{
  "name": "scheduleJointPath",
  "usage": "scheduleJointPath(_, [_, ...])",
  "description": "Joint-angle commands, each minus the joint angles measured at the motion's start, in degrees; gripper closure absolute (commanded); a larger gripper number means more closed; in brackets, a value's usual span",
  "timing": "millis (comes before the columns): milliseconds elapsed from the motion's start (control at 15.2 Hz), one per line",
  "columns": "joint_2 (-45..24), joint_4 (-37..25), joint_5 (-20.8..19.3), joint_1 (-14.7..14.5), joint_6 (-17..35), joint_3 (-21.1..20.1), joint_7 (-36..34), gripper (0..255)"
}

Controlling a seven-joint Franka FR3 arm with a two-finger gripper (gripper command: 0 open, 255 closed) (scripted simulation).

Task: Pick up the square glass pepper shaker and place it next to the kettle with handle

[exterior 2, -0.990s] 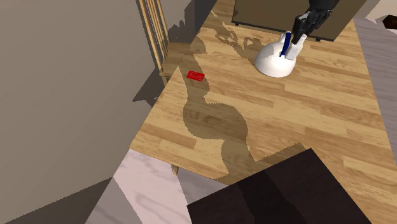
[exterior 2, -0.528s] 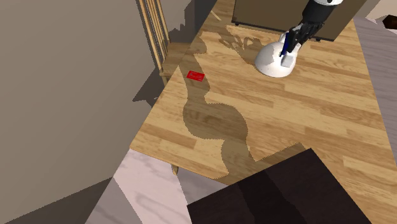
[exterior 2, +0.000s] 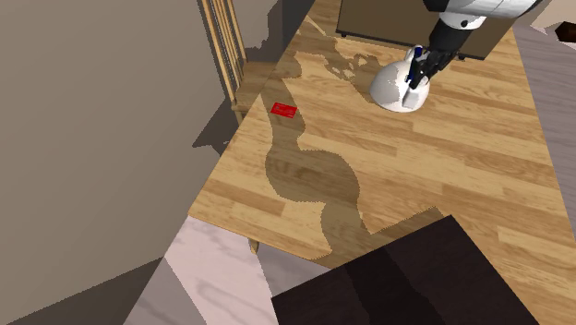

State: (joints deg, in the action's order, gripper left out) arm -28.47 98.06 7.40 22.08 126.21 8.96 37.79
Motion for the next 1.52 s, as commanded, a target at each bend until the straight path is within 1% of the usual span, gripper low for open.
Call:
scheduleJointPath(0, [-0.87, 0.36, 0.20, 0.03, 1.27, -0.12, 0.11, 255])
scheduleJointPath(726, [-5.98, 1.39, 1.30, 0.48, 7.35, -0.83, 0.93, 255])
scheduleJointPath(1254, [-6.19, 1.39, 1.34, 0.50, 7.57, -0.86, 0.96, 255])
scheduleJointPath(1320, [-6.19, 1.39, 1.34, 0.50, 7.57, -0.86, 0.96, 0])
scheduleJointPath(1452, [-6.19, 1.39, 1.34, 0.50, 7.57, -0.86, 0.96, 0])
